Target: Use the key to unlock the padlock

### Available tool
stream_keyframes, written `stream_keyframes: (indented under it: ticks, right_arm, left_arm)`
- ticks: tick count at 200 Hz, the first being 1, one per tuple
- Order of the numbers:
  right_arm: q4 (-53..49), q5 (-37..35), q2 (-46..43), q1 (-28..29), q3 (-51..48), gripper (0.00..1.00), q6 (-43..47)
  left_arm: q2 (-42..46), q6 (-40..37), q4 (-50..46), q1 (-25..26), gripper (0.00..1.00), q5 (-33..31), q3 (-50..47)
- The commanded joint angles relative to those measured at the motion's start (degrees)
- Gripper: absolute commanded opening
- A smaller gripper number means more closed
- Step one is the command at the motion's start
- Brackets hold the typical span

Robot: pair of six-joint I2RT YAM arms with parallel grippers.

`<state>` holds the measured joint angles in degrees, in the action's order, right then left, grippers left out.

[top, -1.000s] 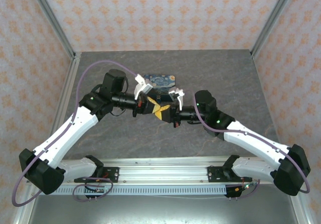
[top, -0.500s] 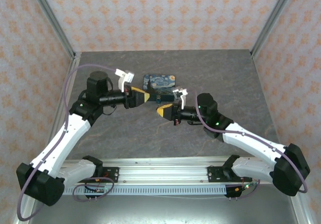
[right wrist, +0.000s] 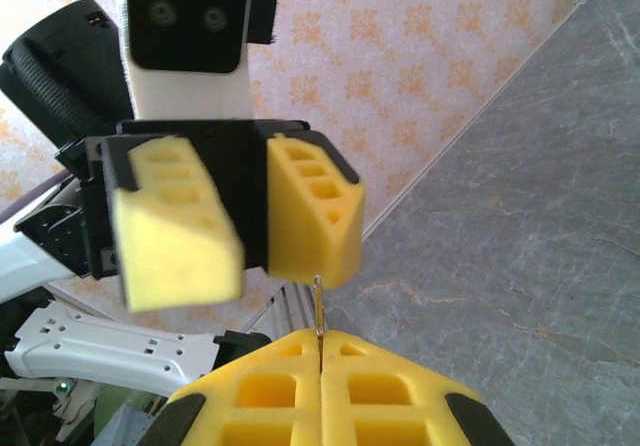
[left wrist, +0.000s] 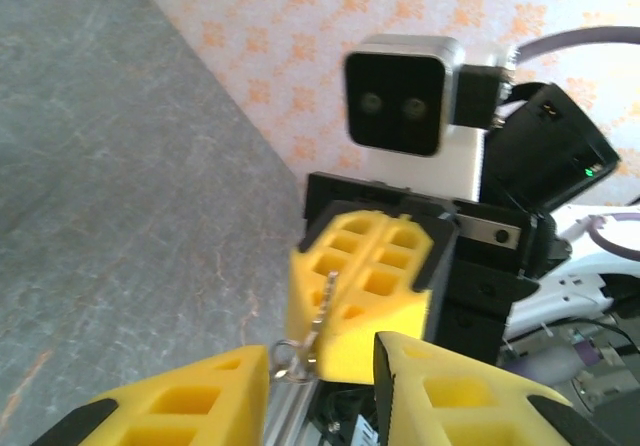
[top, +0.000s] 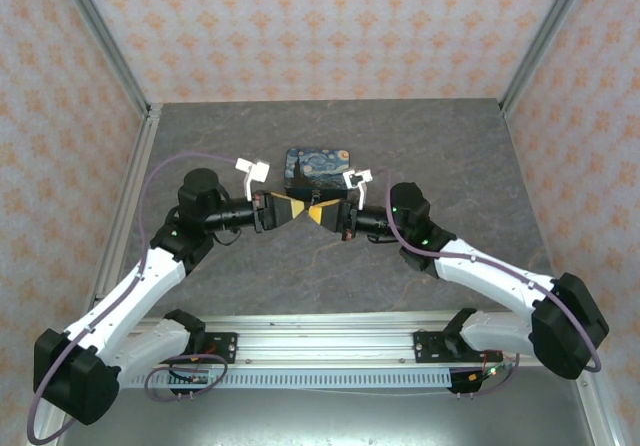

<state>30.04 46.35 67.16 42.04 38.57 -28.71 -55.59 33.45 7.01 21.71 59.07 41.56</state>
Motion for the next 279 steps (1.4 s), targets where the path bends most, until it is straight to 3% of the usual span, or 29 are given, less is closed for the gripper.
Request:
stream_keyframes:
  ticks: [1,130,209,248,279]
  right_arm:
    - [5.06,1.44,0.39,-0.24,1.25,0.0,-1.4]
    - [7.45,3.08,1.69,-0.21,1.69,0.0,-3.27]
    - [9.14,2.97,2.63,-0.21,1.95,0.0,-3.99]
    - [9.16,2.57,2.88,-0.21,2.21,0.0,-3.99]
    - [7.83,3.05,3.49,-0.21,2.91,0.0,-3.4]
  left_arm:
    - [1.19,0.61,3.63,1.13,0.32,1.76,-0.22]
    - [-0.63,0.03,3.77,1.14,0.27,1.65,-0.44]
    - [-1.89,0.32,5.13,1.14,0.14,3.32,-0.14]
    - [-1.76,0.0,5.41,1.22,0.0,3.65,-0.23]
    - [-0.95,-5.08,1.38,1.49,0.0,3.32,0.97]
